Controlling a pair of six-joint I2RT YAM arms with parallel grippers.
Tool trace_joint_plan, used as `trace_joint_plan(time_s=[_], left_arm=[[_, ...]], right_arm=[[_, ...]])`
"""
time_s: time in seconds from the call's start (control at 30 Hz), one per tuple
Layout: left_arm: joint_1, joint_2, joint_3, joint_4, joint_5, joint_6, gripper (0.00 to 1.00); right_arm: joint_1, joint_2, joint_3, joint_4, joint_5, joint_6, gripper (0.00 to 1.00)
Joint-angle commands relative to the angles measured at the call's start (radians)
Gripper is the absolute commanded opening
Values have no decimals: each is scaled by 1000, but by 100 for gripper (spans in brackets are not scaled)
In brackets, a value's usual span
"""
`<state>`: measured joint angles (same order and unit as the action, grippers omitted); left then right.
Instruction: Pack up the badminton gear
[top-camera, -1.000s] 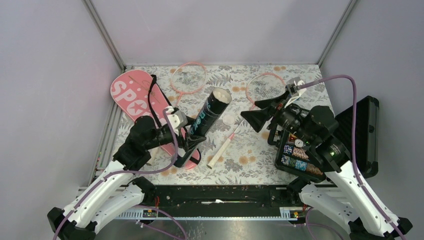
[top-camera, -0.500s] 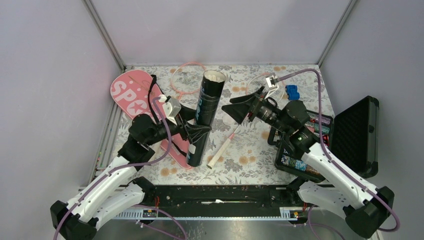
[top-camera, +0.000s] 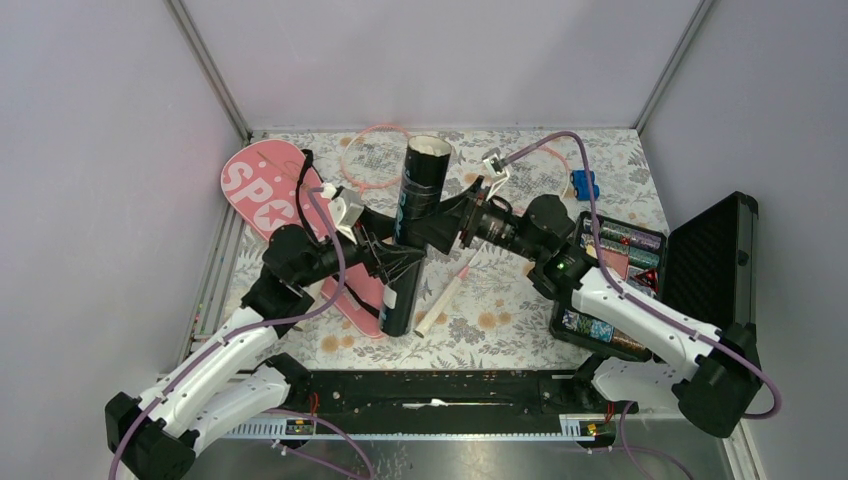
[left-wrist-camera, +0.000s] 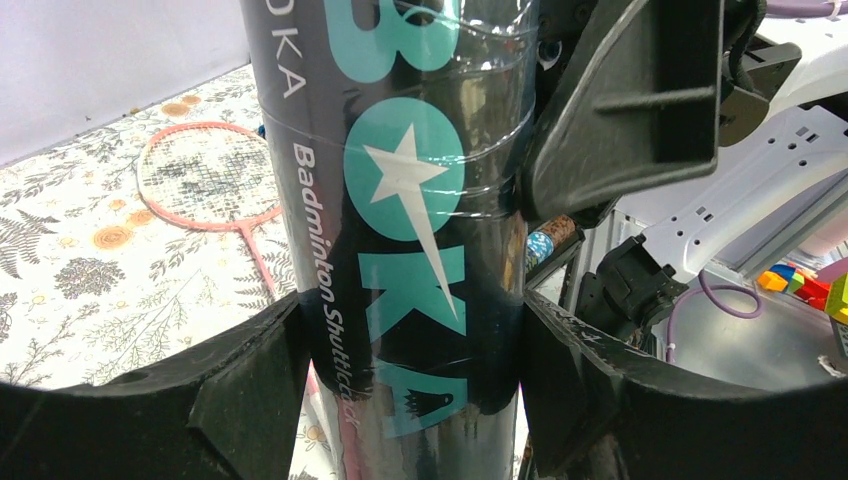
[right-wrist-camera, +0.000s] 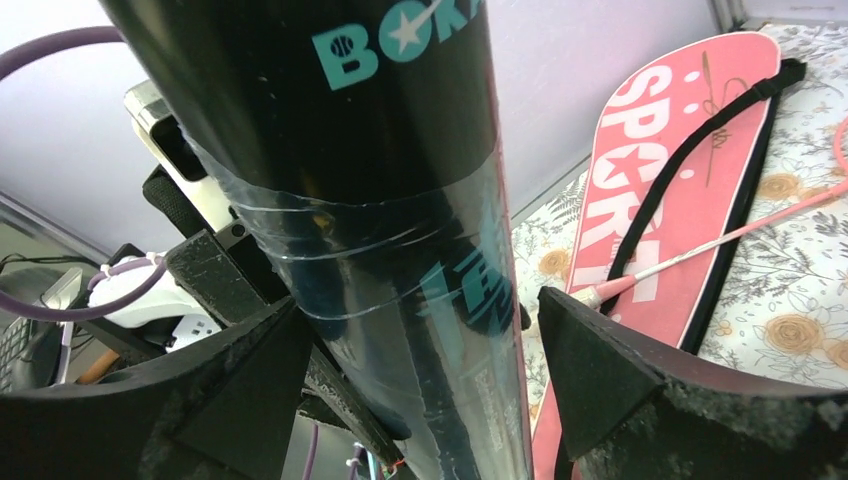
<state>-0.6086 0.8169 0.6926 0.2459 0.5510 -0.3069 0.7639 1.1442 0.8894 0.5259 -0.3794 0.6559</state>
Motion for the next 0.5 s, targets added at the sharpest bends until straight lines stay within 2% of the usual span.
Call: trace_joint_plan(time_s=[0.0,0.27,0.47], left_arm=[[-3,-5,-3,121,7,-26,21],[-3,-12,-13,131,17,-35,21],[-3,-21,-12,113,23,-35,23]], right_arm=[[22,33,52,106,-45,-11,86],[36,71,54,117,-37,8,86],[37,103,56,185,-74,52,69]])
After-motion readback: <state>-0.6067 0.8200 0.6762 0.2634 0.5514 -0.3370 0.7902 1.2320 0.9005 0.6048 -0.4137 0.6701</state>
